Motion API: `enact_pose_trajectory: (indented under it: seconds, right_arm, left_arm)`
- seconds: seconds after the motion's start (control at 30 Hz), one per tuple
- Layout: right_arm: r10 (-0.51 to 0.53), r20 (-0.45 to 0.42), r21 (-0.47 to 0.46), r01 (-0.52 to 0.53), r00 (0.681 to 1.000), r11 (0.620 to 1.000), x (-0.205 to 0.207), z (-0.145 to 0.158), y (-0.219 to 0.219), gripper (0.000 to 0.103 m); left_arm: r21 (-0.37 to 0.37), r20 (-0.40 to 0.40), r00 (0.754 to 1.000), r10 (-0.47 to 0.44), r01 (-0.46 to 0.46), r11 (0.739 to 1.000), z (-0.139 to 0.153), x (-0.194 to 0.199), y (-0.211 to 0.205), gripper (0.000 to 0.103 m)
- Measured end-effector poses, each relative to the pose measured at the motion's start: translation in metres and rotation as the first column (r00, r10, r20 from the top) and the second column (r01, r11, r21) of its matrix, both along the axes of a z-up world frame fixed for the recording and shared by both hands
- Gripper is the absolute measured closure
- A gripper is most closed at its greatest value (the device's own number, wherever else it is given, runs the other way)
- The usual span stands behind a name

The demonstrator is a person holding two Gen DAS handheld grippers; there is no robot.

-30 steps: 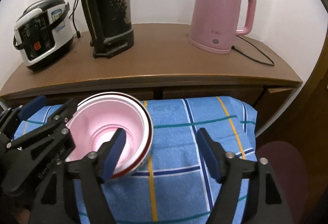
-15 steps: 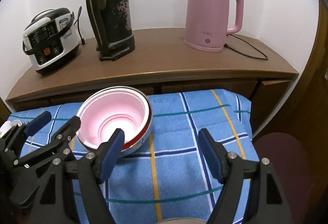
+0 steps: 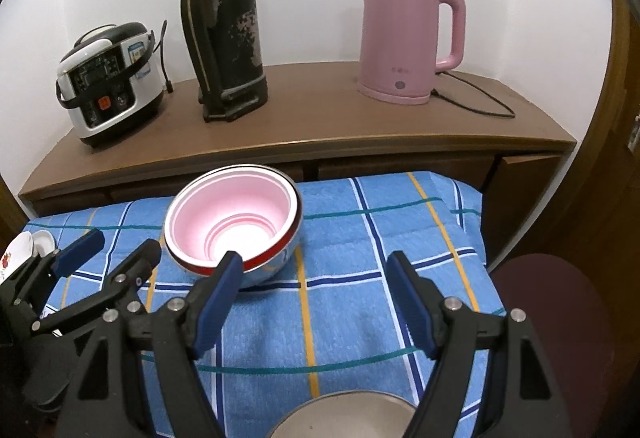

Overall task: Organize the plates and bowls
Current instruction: 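Move both grippers toward the white enamel bowl with dark rim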

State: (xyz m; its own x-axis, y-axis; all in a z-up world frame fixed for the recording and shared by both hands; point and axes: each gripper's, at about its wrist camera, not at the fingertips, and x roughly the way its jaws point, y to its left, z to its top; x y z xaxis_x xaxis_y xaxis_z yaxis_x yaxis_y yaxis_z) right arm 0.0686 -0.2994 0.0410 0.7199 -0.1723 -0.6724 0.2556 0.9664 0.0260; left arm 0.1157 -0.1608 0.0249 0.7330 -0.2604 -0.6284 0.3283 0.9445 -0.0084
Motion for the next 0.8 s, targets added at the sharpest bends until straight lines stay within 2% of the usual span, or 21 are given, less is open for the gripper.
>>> enact_pose_trajectory:
  seconds: [0.23, 0.4, 0.5, 0.8]
  right_arm:
    - [-0.014, 0.015, -0.014, 0.014, 1.0, 1.0, -0.015, 0.002, 0.001, 0.027]
    - [-0.04, 0.045, -0.056, 0.042, 0.998, 0.998, -0.029, 0.009, 0.001, 0.027]
    - [-0.087, 0.058, -0.099, 0.092, 0.995, 0.991, -0.038, 0.012, -0.002, 0.027]
    - [-0.174, 0.082, -0.114, 0.183, 0.981, 0.977, -0.064, 0.016, -0.02, 0.027]
  left_arm:
    - [0.0, -0.009, 1.0, -0.006, 0.006, 1.0, -0.002, -0.012, 0.001, 0.037]
    - [0.008, 0.001, 1.0, -0.03, 0.03, 1.0, -0.001, -0.024, -0.006, 0.037]
    - [0.018, -0.003, 0.999, -0.054, 0.054, 0.998, -0.002, -0.031, -0.015, 0.037]
    - [0.019, 0.011, 0.993, -0.119, 0.119, 0.993, 0.003, -0.051, -0.037, 0.037]
